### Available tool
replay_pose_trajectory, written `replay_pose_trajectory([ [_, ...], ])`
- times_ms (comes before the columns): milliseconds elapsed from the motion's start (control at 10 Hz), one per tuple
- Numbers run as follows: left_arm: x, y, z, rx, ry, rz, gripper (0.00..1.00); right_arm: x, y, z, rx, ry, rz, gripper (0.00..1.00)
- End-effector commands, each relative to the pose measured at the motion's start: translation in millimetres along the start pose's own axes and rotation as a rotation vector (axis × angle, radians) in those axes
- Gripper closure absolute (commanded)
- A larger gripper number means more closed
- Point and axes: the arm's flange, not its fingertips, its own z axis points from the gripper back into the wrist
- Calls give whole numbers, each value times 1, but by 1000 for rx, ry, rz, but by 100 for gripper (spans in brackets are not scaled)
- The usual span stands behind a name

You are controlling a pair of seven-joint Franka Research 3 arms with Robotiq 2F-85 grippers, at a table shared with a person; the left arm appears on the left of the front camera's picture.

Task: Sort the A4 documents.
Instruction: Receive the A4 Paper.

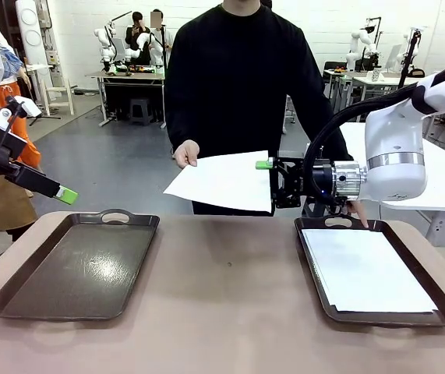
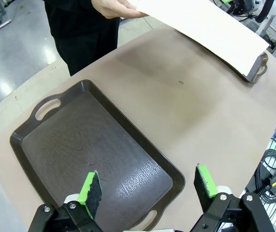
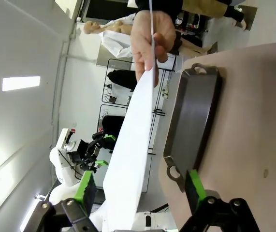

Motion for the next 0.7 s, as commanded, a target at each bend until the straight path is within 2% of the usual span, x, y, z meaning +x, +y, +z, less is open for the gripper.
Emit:
replay_pose_trajectory([
  [0,-2,3,0,-15,-8,-7,0,5,-4,-4,26,-31,-46,18],
  [100,-2,3,0,-15,-8,-7,0,4,-3,-3,32,-26,-56,31],
  [200,-2,3,0,-15,-8,-7,0,5,-2,-4,36,-25,-64,36],
  [300,-2,3,0,-15,-8,-7,0,6,-1,-4,48,-28,-72,50],
  [400,-2,3,0,-15,-8,-7,0,6,0,-5,65,-27,-86,55],
  [500,-2,3,0,-15,-8,-7,0,7,1,-7,84,-29,-108,68],
  [600,-2,3,0,-15,-8,-7,0,8,2,-9,98,-27,-120,73],
])
